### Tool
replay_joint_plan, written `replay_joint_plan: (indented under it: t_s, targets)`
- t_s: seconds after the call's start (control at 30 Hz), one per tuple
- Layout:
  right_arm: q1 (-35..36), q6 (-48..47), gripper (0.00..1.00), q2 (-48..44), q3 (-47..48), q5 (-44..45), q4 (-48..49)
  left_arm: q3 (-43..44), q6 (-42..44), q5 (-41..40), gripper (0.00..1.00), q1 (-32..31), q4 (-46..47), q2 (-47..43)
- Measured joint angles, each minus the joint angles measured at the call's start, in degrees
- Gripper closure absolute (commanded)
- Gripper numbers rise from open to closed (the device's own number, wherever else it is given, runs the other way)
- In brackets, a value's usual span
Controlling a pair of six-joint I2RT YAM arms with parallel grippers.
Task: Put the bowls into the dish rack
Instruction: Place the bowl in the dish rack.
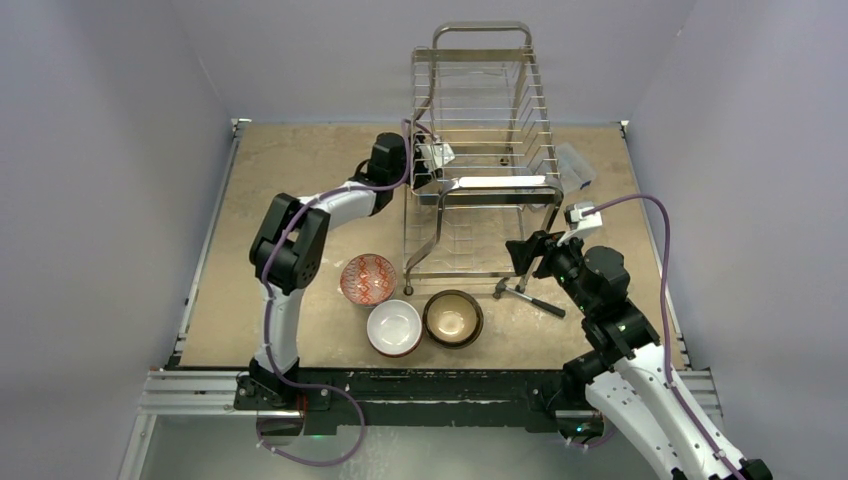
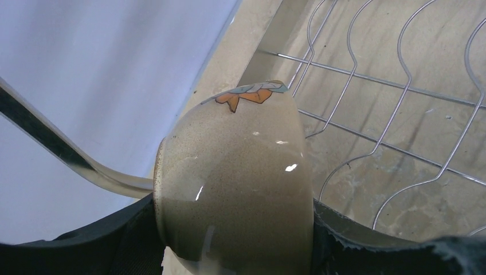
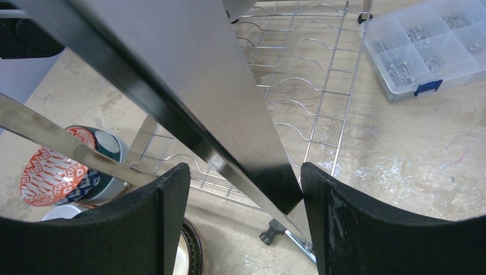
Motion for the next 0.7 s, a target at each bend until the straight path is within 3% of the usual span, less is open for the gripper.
replay_joint_plan:
  t_s: [0.4,0.7]
  targets:
    - [0.0,-0.22,0.28,0.35,0.0,-0.11,0.2,0.37,8.52,-3.58,1.0,-2.32,1.33,1.46]
    - [0.0,-0.44,0.28,0.37,0.0,-0.17,0.2,7.69,12.44,-0.76,1.0,-2.78,-4.68,5.29]
